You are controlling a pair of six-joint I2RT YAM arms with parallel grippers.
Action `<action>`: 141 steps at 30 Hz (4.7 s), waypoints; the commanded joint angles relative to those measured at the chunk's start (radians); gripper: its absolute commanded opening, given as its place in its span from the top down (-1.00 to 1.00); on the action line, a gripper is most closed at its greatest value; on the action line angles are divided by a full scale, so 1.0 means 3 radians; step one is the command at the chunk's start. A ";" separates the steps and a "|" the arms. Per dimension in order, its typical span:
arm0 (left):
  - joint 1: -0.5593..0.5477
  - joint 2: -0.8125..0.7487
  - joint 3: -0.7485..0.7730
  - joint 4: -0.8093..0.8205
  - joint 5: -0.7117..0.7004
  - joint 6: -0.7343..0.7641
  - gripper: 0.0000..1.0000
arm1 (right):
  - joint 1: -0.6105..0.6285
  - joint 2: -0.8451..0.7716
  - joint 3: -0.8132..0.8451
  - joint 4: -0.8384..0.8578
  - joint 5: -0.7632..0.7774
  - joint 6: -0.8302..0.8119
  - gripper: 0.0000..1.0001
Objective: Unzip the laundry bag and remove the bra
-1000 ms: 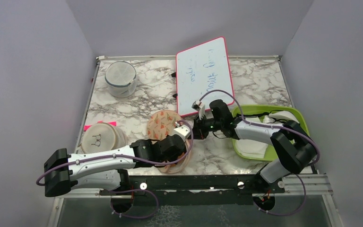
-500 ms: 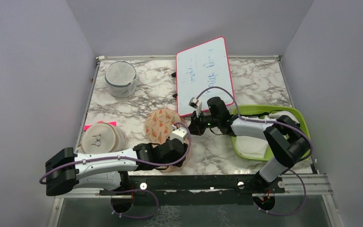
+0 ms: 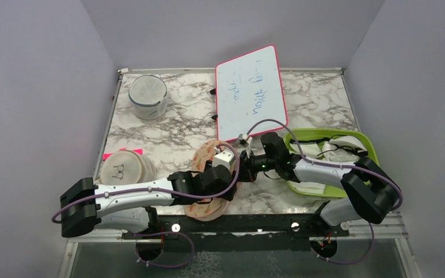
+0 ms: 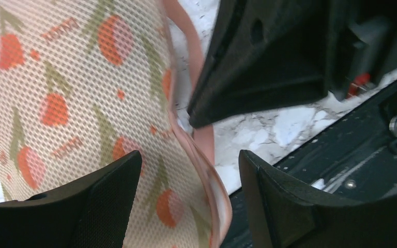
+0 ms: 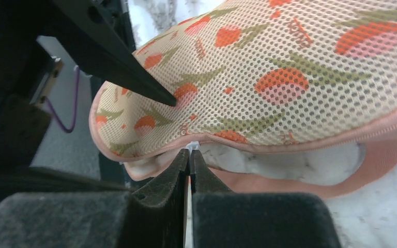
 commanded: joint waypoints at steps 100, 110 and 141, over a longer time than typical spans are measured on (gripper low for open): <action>-0.0061 0.1551 0.0552 0.0376 -0.0688 0.0894 0.59 | -0.0728 -0.1255 -0.1054 0.0319 0.0625 0.0703 0.27; -0.0059 0.0970 0.0331 0.0177 -0.0566 0.0778 1.00 | -0.0728 -0.0627 -0.0911 0.0943 -0.0062 0.0471 0.20; -0.0058 0.0600 0.0291 0.0075 -0.0421 0.0779 1.00 | -0.0728 0.0792 -0.0709 0.2380 -0.0765 0.0467 0.44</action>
